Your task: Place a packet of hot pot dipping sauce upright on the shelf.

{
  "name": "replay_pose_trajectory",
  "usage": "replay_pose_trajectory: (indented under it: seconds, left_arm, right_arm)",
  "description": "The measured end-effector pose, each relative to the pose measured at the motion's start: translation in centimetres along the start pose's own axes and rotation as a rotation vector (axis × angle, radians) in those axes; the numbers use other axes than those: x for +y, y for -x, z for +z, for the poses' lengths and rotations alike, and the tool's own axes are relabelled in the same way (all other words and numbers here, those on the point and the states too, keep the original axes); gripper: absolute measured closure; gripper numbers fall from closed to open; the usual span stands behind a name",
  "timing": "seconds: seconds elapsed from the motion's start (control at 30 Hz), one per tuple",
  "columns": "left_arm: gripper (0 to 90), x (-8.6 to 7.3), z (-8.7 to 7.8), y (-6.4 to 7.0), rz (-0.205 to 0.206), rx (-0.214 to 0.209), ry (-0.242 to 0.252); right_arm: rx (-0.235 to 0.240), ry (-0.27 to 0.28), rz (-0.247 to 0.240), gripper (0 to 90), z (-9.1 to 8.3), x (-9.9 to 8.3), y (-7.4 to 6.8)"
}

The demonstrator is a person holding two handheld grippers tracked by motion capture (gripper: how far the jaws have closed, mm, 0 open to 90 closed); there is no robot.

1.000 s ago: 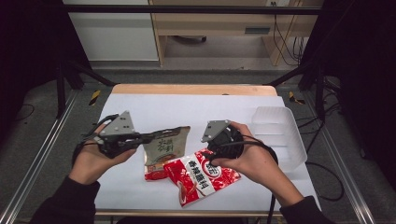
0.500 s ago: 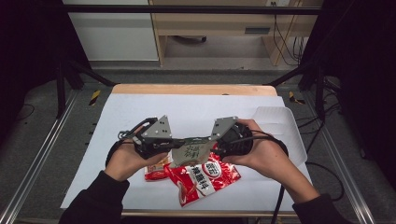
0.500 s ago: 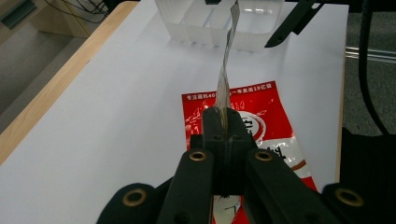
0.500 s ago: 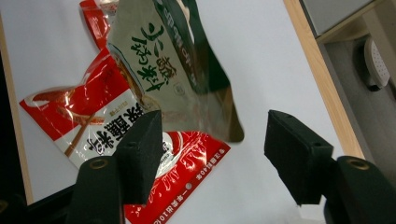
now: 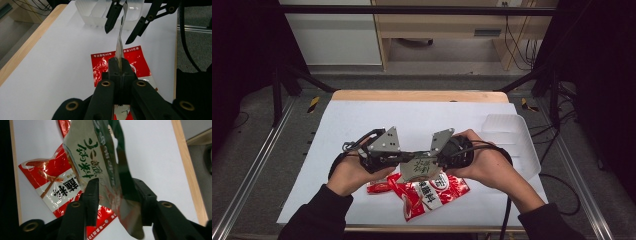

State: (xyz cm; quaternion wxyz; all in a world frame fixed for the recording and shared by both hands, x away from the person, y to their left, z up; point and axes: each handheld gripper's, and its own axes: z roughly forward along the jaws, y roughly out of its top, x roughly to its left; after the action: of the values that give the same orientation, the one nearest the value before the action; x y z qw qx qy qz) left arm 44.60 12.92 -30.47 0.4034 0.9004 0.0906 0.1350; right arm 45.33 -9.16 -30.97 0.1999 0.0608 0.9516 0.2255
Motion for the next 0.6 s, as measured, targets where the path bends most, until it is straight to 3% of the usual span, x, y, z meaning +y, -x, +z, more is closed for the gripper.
replay_pose_trajectory:
  seconds: [0.4, 0.6]
  left_arm:
    - [90.0, -0.28, -0.13, -0.05, 0.002, -0.006, 0.015]
    - [90.0, -0.63, -0.14, -0.15, -0.009, -0.009, 0.025]
  right_arm:
    - [0.021, -0.004, -0.036, 88.5, 0.42, 0.31, -0.19]
    - [0.033, -0.017, -0.032, 90.0, 0.33, 0.55, -0.39]
